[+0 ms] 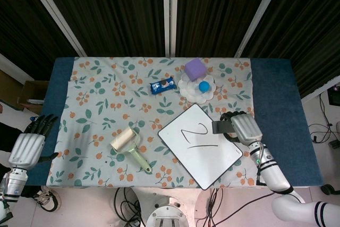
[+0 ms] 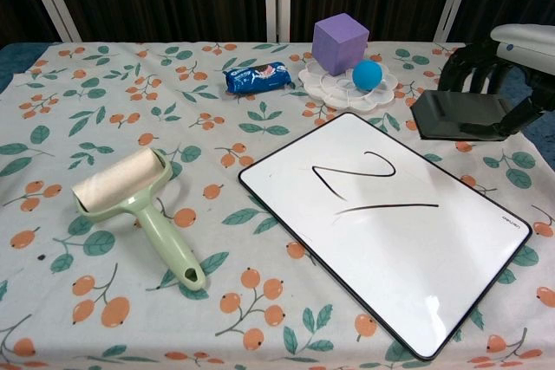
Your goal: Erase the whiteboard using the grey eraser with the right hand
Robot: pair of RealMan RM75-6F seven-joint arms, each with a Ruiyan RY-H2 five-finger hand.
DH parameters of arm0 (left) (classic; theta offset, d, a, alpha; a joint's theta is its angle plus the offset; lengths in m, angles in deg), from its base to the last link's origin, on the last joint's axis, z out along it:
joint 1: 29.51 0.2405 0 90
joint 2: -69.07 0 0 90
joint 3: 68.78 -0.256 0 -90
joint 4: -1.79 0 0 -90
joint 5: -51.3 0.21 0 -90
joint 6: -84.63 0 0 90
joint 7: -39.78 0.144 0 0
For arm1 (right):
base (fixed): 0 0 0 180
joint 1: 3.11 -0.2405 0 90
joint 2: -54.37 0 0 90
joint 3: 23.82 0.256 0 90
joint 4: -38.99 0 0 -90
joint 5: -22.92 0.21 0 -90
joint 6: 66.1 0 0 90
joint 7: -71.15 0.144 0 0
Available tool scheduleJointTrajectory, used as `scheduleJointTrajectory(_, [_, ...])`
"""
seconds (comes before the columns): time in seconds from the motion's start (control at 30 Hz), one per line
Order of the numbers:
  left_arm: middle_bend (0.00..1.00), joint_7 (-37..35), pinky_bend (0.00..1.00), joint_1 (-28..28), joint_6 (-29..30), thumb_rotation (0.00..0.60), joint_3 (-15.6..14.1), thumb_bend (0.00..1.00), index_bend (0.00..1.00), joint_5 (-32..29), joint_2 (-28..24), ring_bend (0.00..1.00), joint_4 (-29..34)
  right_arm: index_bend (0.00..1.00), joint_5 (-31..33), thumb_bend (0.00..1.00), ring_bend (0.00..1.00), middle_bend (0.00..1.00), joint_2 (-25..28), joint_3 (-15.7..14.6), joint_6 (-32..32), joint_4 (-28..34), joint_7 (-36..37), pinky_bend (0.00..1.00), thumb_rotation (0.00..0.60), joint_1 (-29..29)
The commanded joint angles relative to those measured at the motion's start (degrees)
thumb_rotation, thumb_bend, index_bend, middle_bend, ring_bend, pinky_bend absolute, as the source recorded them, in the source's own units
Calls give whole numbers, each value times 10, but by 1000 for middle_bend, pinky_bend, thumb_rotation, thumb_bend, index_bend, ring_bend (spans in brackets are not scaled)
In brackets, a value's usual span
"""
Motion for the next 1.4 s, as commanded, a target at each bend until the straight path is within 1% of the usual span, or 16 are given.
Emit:
scheduleJointTrajectory(0.03, [62,1,161,0,-1,600,-1,0,67,1,0,36,0,791,-65,378,635,672,20,-34,-17,43,-4,748,600,-9])
scheduleJointTrajectory(0.2, [61,-5,161,1,-9,600,-5,0,67,-2,7,36,-9,834,-103,378,672,707,-14,-78,3,36,-41,788,600,11])
scheduleJointTrajectory(0.3, [62,-9,161,2,-11,600,-7,0,67,-3,12,36,-17,837,-119,378,674,708,-33,-93,8,19,-61,789,600,16])
scheduleJointTrajectory(0.37, [62,-12,161,2,-10,600,-7,0,67,-2,14,36,-19,837,-118,378,674,708,-45,-95,9,9,-68,789,600,18])
scheduleJointTrajectory(0.5, [61,-15,161,3,-6,600,-6,0,68,-1,15,36,-23,838,-100,378,673,708,-65,-87,1,-6,-82,789,600,15])
scheduleJointTrajectory(0.73, [62,-20,161,5,-6,600,-5,0,68,-5,17,36,-29,840,-49,379,674,708,-103,-66,-28,-30,-111,789,600,-4])
scheduleJointTrajectory(1.07, [61,-36,161,12,-1,600,-6,0,68,-9,16,36,-42,839,-19,381,673,708,-143,-50,-43,-64,-145,789,600,-29])
scheduleJointTrajectory(1.4, [62,-40,161,14,0,600,-6,0,67,-9,10,36,-44,840,18,381,673,707,-204,-13,-49,-117,-169,789,600,-66])
